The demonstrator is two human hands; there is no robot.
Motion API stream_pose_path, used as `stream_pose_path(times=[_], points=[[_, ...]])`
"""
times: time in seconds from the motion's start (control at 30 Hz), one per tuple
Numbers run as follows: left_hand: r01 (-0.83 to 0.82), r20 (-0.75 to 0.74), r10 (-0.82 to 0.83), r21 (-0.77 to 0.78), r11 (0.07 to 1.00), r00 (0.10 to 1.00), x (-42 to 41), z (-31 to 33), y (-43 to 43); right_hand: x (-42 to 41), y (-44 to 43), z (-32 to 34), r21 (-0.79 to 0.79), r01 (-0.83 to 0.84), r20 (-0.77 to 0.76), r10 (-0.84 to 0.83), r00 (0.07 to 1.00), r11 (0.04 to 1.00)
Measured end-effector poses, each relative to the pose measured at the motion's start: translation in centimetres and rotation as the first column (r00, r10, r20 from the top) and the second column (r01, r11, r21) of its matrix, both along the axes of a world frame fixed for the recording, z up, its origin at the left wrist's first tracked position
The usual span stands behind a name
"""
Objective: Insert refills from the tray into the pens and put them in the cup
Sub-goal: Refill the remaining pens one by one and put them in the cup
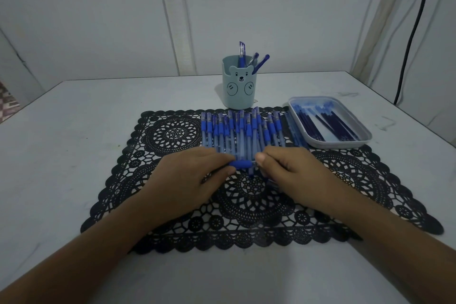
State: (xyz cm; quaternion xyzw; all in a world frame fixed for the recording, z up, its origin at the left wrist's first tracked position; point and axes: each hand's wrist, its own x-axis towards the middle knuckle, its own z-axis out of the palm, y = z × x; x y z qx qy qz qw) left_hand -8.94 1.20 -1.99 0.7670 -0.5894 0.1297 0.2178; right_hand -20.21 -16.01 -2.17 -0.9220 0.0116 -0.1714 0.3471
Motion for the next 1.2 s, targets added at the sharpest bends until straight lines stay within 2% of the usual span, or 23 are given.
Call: stream_pose_path(times=[0.1, 0.17, 0.27, 0.37, 0.43, 0.5, 0.63, 0.8, 1.07, 1.2], points=[[-0.039, 0.004, 0.039, 0.001, 0.999, 0.999, 0.0, 0.1, -0.1, -0.1, -0.3, 0.4, -0.02, 0.036, 0.012, -0.036, 0.999, 0.999], [-0.075, -0.023, 0.076, 0.026, 0.997, 0.997, 0.2, -0.1, 0.0, -0.4, -0.9, 1.0, -0.16, 0.062, -0.033, -0.068, 0.997, 0.985], [-0.113, -0.097, 0.118, 0.05, 0.992, 0.988, 0.8, -0.4, 0.1, -1.0, -2.1, 1.8, -0.466, 0.039, -0.155, -0.124, 0.98, 0.884], [-0.121, -0.105, 0.127, 0.059, 0.991, 0.986, 1.0, -0.4, 0.2, -1.3, -2.9, 1.9, -0.549, -0.07, -0.285, -0.108, 0.953, 0.833], [-0.128, -0.093, 0.133, 0.067, 0.99, 0.987, 1.0, -0.5, 0.2, -1.3, -2.8, 1.8, -0.496, -0.129, -0.35, -0.062, 0.935, 0.858], [-0.132, -0.09, 0.139, 0.076, 0.988, 0.986, 0.9, -0.3, 0.2, -1.2, -2.5, 1.7, -0.428, -0.127, -0.345, -0.032, 0.938, 0.895], [-0.102, -0.125, 0.108, 0.049, 0.994, 0.986, 0.5, 0.2, 0.2, -1.0, -2.5, 2.0, -0.18, 0.035, -0.189, -0.069, 0.98, 0.983], [-0.081, -0.116, 0.09, 0.08, 0.993, 0.989, 0.6, 0.2, 0.2, -0.5, -2.0, 2.0, 0.064, 0.097, -0.017, -0.096, 0.995, 0.993], [-0.074, -0.117, 0.081, 0.059, 0.995, 0.99, 0.6, 0.1, 0.2, -0.3, -1.7, 1.5, 0.121, 0.07, -0.046, -0.064, 0.997, 0.99], [-0.066, -0.138, 0.073, 0.048, 0.997, 0.988, 0.4, 0.2, 0.2, -0.5, -1.8, 1.7, 0.101, 0.088, -0.027, -0.085, 0.996, 0.991]])
